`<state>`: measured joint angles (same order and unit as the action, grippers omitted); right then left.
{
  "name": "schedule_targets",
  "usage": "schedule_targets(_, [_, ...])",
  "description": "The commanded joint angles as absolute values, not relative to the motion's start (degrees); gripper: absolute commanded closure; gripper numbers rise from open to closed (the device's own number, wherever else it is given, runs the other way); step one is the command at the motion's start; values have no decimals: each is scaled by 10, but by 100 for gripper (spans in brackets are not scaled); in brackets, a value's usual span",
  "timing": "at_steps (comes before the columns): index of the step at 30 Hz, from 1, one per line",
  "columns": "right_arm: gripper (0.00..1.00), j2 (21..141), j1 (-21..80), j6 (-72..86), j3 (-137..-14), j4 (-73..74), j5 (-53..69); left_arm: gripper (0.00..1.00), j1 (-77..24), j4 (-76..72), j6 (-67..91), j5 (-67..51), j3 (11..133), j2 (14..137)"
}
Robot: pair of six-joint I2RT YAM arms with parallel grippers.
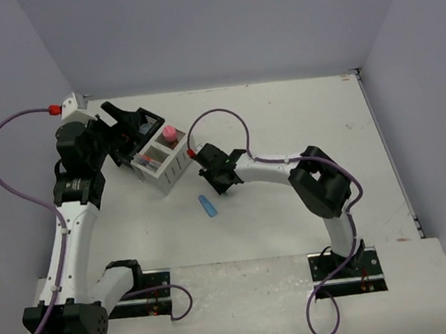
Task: Sort the stationery into containers
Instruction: Pick up the stationery from the center of the board, then place the stationery in the storage box.
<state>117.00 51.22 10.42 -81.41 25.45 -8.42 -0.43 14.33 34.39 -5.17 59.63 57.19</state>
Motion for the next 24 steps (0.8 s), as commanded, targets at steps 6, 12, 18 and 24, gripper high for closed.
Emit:
schedule_targets(6, [98, 863, 515, 131, -659, 144, -90, 0, -86, 46, 349, -280, 593, 653])
schedule_targets(12, [100, 745, 519, 126, -614, 61, -41, 1, -188, -45, 401, -317, 600, 701])
schedule_targets(18, [100, 691, 519, 133, -605, 33, -31, 19, -248, -104, 438, -336, 579, 731])
schedule_targets(24, [100, 703, 519, 130, -640, 63, -68, 58, -302, -133, 450, -341, 581, 758])
